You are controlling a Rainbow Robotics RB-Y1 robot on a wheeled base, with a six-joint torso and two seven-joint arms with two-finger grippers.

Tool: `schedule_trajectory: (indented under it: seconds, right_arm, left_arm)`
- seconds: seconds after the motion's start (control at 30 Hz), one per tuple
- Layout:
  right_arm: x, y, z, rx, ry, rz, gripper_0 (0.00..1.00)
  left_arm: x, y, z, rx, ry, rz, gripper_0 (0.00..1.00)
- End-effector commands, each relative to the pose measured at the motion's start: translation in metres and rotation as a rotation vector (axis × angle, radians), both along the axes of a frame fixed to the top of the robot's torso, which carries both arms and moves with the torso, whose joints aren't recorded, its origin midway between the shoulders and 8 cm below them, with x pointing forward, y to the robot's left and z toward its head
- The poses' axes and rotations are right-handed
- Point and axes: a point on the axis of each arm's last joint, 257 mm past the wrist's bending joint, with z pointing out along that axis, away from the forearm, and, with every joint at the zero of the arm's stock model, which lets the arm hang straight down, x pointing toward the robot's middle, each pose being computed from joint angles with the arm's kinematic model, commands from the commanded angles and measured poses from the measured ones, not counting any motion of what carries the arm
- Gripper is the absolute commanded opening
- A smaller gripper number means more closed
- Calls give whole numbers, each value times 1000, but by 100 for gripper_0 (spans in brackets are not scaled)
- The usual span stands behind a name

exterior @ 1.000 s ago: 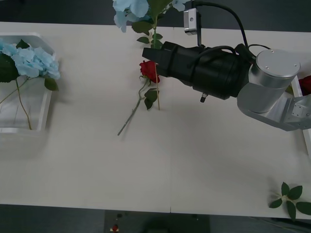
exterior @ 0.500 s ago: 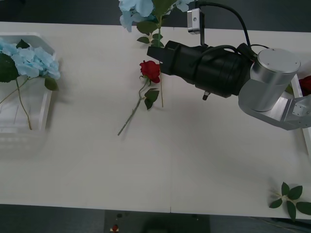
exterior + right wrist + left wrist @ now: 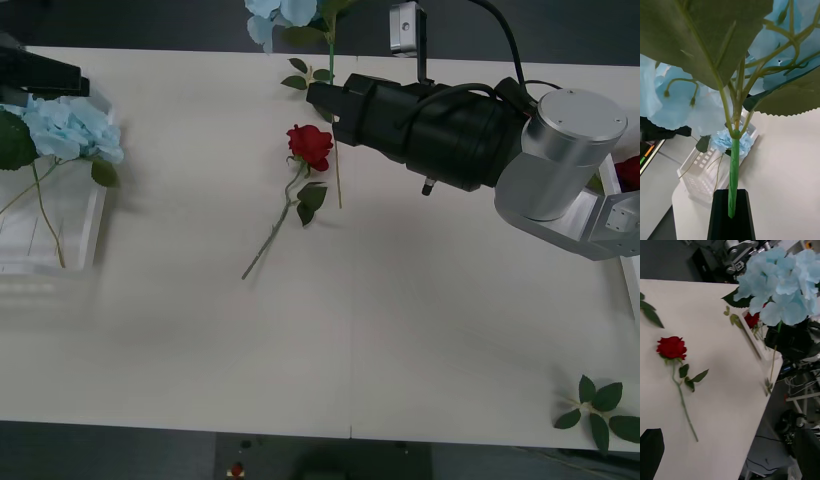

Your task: Put the red flowers into the right box and the blue flowers into the left box

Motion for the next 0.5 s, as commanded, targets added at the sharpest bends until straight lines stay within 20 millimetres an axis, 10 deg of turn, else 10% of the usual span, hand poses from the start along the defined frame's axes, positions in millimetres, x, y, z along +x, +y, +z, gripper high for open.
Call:
schedule_trajectory:
  seconds: [0.03, 0.5]
  right_arm:
    - [-1, -1, 16, 28, 0, -13, 0]
    - [0, -6, 16, 36, 24, -24, 0]
  left_arm:
    - [-13, -34, 4, -117, -3, -94, 100]
    - [-14, -134, -10, -381, -42, -216, 100]
